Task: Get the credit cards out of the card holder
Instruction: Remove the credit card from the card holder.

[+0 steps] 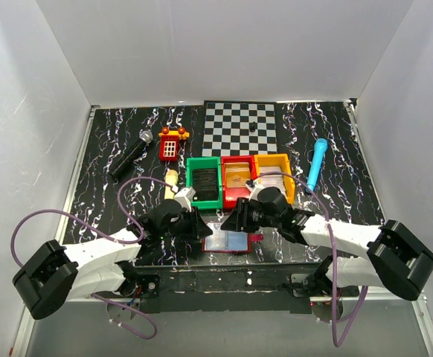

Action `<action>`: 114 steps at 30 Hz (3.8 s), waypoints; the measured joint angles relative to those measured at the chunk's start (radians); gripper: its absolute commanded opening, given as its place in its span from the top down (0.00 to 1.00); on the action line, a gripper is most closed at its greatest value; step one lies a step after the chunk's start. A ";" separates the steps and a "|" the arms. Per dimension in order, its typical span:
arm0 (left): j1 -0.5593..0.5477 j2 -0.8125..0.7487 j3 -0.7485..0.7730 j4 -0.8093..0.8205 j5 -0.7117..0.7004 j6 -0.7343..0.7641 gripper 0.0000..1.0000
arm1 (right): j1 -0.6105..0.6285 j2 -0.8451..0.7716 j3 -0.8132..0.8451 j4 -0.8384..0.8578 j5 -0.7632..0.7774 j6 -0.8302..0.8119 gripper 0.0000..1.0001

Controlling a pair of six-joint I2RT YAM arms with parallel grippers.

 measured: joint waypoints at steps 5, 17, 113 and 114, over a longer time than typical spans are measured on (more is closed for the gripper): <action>0.000 0.018 0.000 -0.015 -0.037 -0.019 0.94 | 0.000 0.044 -0.062 0.051 0.008 0.063 0.48; 0.000 0.116 0.000 -0.010 -0.060 -0.027 1.00 | 0.000 0.100 -0.071 0.098 0.013 0.095 0.53; 0.004 0.224 -0.062 0.227 -0.010 -0.125 1.00 | -0.014 0.243 -0.091 0.290 -0.065 0.108 0.64; 0.004 0.226 -0.062 0.229 -0.008 -0.127 1.00 | -0.014 0.245 -0.091 0.291 -0.066 0.106 0.64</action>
